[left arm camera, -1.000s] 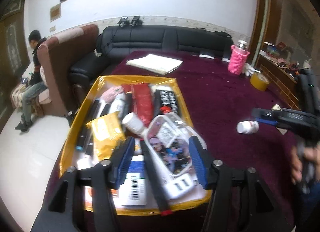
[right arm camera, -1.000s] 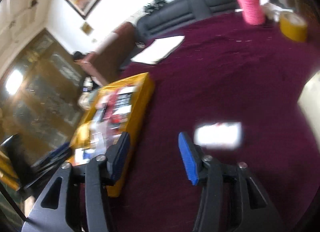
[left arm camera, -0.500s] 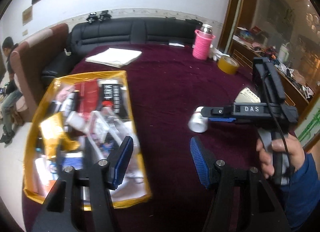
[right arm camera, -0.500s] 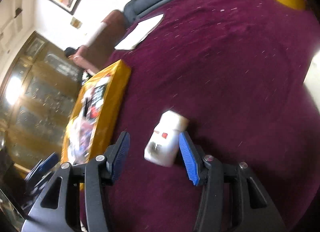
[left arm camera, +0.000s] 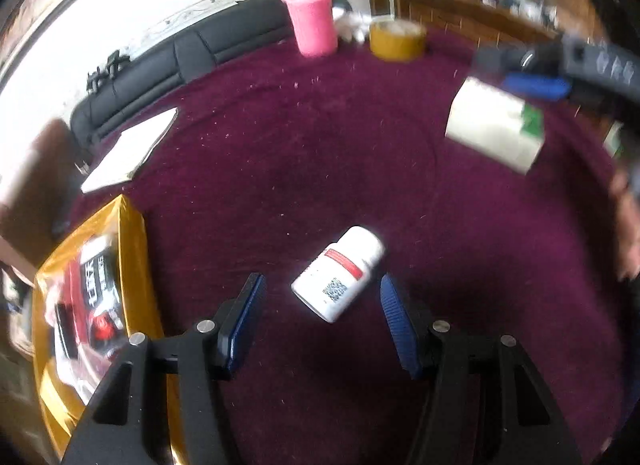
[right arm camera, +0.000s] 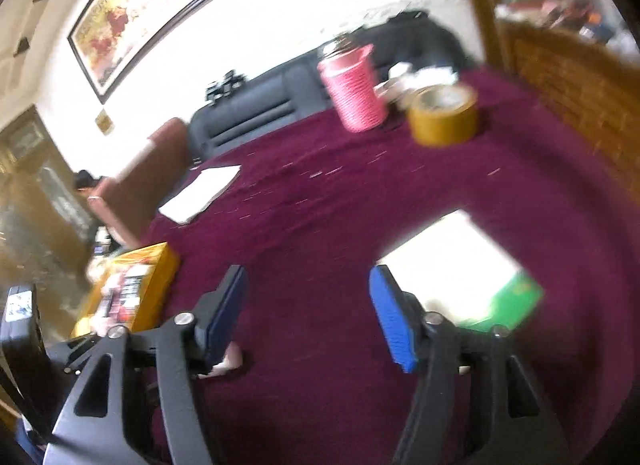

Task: Organize objects
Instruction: 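Grasp the white medicine bottle with the left gripper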

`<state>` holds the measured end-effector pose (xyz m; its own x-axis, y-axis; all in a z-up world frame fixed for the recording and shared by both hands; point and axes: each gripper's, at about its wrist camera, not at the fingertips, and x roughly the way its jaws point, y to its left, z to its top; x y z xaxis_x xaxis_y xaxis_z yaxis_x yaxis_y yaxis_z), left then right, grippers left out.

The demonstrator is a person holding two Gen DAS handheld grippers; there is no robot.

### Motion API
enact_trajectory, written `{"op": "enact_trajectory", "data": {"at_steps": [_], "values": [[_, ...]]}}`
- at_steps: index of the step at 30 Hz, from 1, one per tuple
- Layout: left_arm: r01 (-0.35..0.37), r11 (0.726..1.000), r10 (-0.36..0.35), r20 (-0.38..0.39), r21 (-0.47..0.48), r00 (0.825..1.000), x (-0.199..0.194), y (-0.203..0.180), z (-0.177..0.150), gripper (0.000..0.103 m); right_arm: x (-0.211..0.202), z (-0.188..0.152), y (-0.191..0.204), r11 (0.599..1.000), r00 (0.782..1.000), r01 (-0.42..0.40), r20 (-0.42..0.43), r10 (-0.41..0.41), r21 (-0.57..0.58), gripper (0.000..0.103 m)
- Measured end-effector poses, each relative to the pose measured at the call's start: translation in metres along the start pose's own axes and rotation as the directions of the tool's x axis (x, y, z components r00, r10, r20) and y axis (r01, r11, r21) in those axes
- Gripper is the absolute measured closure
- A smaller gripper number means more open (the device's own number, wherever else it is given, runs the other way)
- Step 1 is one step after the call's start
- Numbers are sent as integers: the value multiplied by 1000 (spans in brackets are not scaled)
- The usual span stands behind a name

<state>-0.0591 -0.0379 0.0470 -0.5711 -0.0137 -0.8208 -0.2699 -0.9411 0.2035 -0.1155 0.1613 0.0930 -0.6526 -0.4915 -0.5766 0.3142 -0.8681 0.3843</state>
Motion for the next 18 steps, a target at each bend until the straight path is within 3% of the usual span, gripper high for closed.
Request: {"op": "enact_trajectory", "data": {"at_steps": [3, 7, 10, 12, 13, 16, 18], "values": [[-31, 999, 32, -39, 43, 999, 17, -7, 2, 49, 1, 5, -22, 998, 998, 69, -15, -69, -16, 32], [5, 998, -3, -33, 59, 999, 29, -10, 5, 50, 6, 3, -32, 985, 986, 152, -62, -157, -78, 32], [36, 999, -36, -22, 32, 999, 30, -8, 5, 53, 19, 1, -27, 951, 963, 237, -79, -256, -199, 32], [93, 996, -94, -17, -13, 995, 30, -5, 3, 71, 28, -4, -22, 914, 941, 295, -83, -329, -279, 32], [117, 993, -118, -15, -33, 993, 31, -4, 3, 74, 32, -6, -21, 889, 926, 331, -74, -371, -318, 32], [93, 995, -92, 7, -48, 996, 28, -8, -1, 74, 43, -12, -22, 830, 888, 402, -56, -456, -387, 24], [93, 994, -93, 13, -57, 996, 27, -8, -3, 74, 45, -12, -27, 825, 884, 411, -52, -465, -387, 23]]}}
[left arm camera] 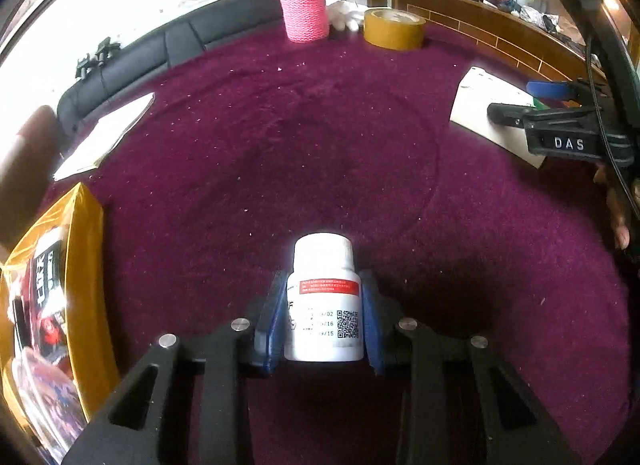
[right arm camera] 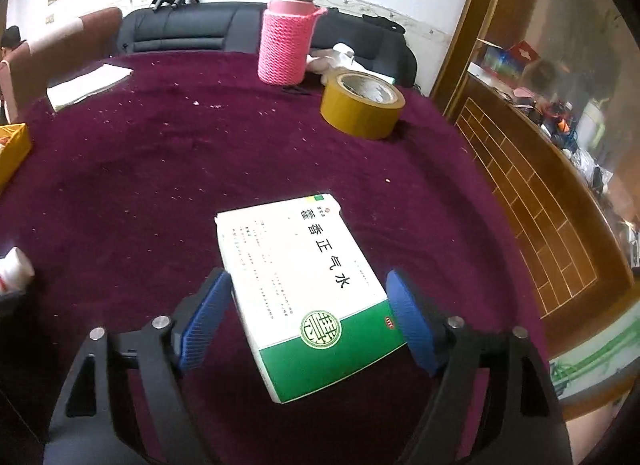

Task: Organize objects
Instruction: 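Grasp the white medicine bottle with the left gripper, then grasp the white-green medicine box with the right gripper while the left holds the bottle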

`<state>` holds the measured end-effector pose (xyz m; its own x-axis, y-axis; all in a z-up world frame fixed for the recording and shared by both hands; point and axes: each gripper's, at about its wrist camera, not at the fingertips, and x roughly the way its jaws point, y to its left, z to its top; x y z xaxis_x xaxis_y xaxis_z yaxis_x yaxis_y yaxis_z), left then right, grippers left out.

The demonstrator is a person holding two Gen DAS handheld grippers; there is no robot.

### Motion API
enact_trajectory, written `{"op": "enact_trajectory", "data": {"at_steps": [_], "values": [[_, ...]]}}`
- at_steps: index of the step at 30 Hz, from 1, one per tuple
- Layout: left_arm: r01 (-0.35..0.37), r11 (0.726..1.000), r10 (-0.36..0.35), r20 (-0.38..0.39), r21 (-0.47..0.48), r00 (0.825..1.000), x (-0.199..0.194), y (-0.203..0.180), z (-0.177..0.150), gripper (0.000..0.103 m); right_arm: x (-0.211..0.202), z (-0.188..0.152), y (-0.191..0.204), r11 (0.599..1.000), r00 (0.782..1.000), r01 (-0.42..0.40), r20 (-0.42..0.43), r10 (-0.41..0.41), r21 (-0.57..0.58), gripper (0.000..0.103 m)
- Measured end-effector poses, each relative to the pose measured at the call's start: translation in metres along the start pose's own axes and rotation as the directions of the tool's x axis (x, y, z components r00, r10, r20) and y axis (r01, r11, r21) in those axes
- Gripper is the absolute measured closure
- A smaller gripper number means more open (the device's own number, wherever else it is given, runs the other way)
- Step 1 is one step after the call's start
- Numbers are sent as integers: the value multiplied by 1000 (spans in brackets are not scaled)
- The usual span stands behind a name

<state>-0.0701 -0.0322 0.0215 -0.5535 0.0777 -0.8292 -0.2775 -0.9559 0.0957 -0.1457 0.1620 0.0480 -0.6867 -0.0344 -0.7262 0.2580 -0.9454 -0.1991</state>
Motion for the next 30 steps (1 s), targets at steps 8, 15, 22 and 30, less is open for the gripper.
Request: {"op": "enact_trajectory", "data": {"at_steps": [8, 15, 22, 30], "values": [[24, 999, -24, -2, -33, 1000, 0, 4, -3, 74, -1, 0, -43, 989, 999, 52, 7, -54, 139, 23], [38, 998, -38, 2, -55, 999, 1, 7, -3, 74, 5, -6, -66, 978, 999, 40, 26, -47, 207, 13], [40, 997, -40, 5, -65, 999, 1, 8, -4, 74, -5, -6, -70, 748, 817, -573, 162, 553, 335, 45], [41, 996, -41, 10, -76, 999, 0, 9, -6, 74, -20, 0, -72, 793, 886, -464, 204, 416, 395, 24]]}}
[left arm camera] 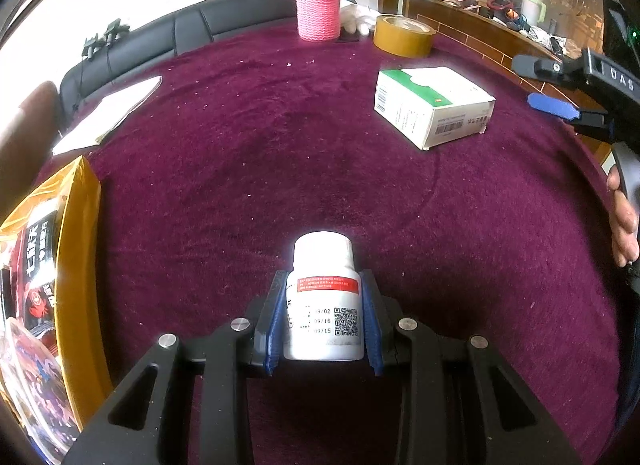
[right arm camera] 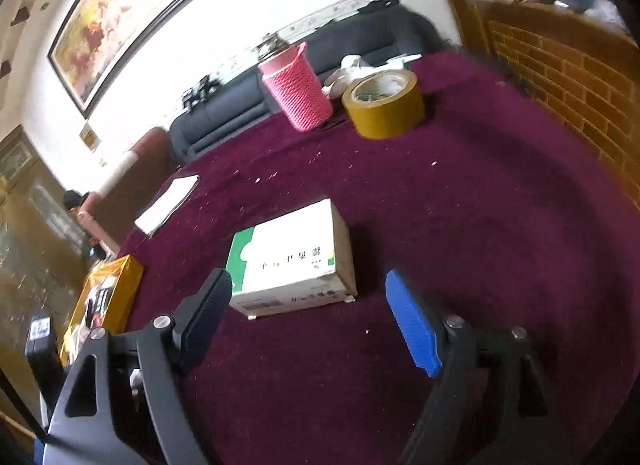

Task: Organize objects
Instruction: 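Grasp the white-green medicine box with the right gripper while the left holds the bottle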

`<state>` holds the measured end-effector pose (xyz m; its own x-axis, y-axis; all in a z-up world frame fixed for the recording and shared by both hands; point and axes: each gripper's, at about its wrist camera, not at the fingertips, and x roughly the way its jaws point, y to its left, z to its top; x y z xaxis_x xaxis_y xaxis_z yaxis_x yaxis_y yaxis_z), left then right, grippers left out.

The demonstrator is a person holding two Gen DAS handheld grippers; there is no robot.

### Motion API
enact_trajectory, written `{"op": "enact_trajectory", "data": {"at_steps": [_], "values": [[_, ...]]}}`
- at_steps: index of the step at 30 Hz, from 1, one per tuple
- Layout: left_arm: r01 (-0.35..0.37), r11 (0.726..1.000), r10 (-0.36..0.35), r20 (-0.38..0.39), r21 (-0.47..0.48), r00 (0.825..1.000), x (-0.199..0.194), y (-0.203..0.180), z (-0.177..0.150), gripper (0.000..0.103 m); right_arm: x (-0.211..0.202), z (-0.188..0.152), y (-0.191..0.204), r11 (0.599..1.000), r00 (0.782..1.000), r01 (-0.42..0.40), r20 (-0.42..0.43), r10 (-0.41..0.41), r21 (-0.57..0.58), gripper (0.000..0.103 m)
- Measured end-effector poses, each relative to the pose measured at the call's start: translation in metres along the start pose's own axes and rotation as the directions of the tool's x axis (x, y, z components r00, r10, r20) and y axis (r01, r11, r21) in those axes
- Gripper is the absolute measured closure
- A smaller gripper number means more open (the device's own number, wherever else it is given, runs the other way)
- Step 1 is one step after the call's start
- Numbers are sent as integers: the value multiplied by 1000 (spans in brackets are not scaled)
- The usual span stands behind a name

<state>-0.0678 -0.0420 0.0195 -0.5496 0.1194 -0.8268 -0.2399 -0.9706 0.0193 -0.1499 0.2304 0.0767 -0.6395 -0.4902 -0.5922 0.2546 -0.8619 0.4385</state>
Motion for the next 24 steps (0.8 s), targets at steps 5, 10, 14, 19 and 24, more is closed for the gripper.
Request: {"op": "enact_trajectory", "data": {"at_steps": [5, 10, 14, 19, 24], "values": [[-4, 1000, 4, 19, -13, 1000, -2, 0, -3, 74, 1, 13, 12, 999, 999, -37, 10, 36, 32, 22], [12, 1000, -11, 45, -21, 999, -3, 3, -7, 74, 35, 28, 32, 994, 995, 89, -40, -92, -69, 21], [8, 1000, -7, 64, -7, 998, -4, 2, -10, 74, 70, 30, 18, 990, 979, 140, -147, -144, -33, 21], [19, 1000, -18, 69, -3, 997, -5, 3, -10, 74, 82, 47, -13, 988, 988, 106, -122, -92, 114, 21], [25, 1000, -25, 69, -4, 997, -5, 4, -11, 74, 95, 30, -16, 971, 967, -22, -240, 81, 239, 21]]}}
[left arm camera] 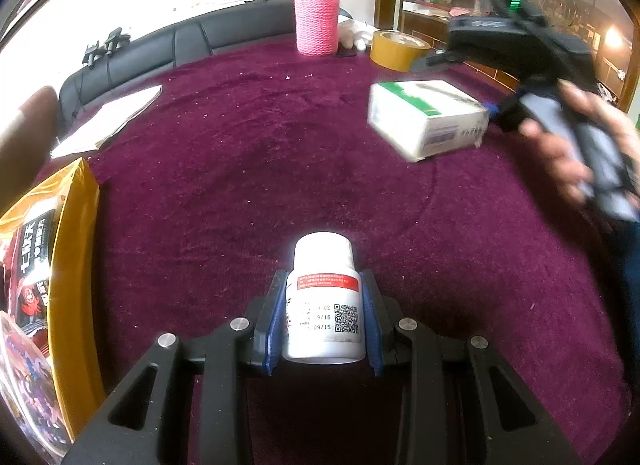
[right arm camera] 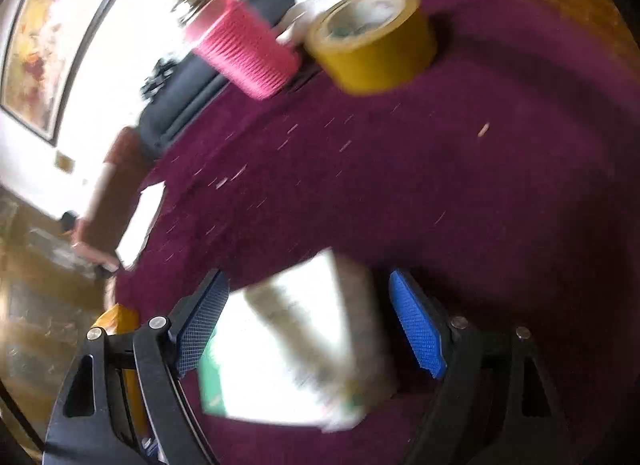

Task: Organize objects
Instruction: 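Grasp the white-green medicine box with the right gripper while the left holds the bottle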

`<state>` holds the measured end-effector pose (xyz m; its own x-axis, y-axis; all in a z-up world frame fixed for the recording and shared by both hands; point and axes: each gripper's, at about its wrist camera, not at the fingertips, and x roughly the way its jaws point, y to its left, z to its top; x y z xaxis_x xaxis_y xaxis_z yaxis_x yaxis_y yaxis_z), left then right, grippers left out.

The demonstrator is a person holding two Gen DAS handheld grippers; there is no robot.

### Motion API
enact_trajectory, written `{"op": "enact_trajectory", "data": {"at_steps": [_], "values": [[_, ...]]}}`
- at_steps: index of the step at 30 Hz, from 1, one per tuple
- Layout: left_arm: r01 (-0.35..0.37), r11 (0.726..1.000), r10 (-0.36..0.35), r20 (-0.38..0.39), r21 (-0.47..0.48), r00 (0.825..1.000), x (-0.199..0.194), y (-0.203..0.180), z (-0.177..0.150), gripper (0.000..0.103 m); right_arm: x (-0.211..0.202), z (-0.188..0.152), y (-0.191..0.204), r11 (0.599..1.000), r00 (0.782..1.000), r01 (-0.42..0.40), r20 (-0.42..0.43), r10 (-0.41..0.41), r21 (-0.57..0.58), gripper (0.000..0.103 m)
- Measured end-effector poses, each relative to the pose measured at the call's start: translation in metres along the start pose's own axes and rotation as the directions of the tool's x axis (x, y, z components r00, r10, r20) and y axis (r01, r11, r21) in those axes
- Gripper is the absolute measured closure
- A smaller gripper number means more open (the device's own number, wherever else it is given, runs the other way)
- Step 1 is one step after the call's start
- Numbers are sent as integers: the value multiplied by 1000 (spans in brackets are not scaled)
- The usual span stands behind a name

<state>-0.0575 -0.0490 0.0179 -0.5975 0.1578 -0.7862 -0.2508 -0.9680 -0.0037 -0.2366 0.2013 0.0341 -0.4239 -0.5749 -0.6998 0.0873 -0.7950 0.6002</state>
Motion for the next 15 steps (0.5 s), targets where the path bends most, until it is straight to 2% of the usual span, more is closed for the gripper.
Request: {"op": "enact_trajectory", "data": {"at_steps": [2, 4, 5, 6, 7, 8, 10, 11, 12, 13, 15], "values": [[7, 1000, -7, -1, -6, 1000, 0, 1, 0, 74, -7, -25, 8, 996, 995, -78, -61, 80, 37, 20], [6, 1000, -6, -2, -5, 1000, 0, 1, 0, 74, -13, -57, 24, 989, 971, -147, -188, 147, 17, 20], [4, 1000, -4, -3, -5, 1000, 0, 1, 1, 74, -19, -67, 31, 992, 973, -124, -201, 116, -29, 20], [5, 1000, -5, -3, -6, 1000, 0, 1, 0, 74, -30, -72, 41, 992, 984, -72, -171, 53, -106, 20], [4, 1000, -4, -3, -6, 1000, 0, 1, 0, 74, -42, -74, 55, 974, 995, 1, -97, -24, -228, 20], [6, 1000, -6, -3, -6, 1000, 0, 2, 0, 74, -49, -76, 66, 947, 996, 58, -44, -75, -317, 20], [11, 1000, -11, -2, -11, 1000, 0, 3, 0, 74, -53, -82, 96, 844, 983, 178, 57, -173, -506, 18], [13, 1000, -13, -1, -12, 1000, 0, 4, 0, 74, -48, -86, 108, 789, 976, 212, 80, -204, -576, 18], [13, 1000, -13, 0, -11, 1000, 0, 4, 0, 74, -39, -90, 119, 736, 973, 213, 72, -219, -642, 18], [13, 1000, -13, 1, -10, 1000, 0, 5, 0, 74, -27, -92, 126, 701, 974, 192, 45, -223, -687, 18], [13, 1000, -13, 1, -8, 1000, -1, 4, -1, 74, -4, -93, 133, 650, 967, 186, 22, -252, -737, 18]]}}
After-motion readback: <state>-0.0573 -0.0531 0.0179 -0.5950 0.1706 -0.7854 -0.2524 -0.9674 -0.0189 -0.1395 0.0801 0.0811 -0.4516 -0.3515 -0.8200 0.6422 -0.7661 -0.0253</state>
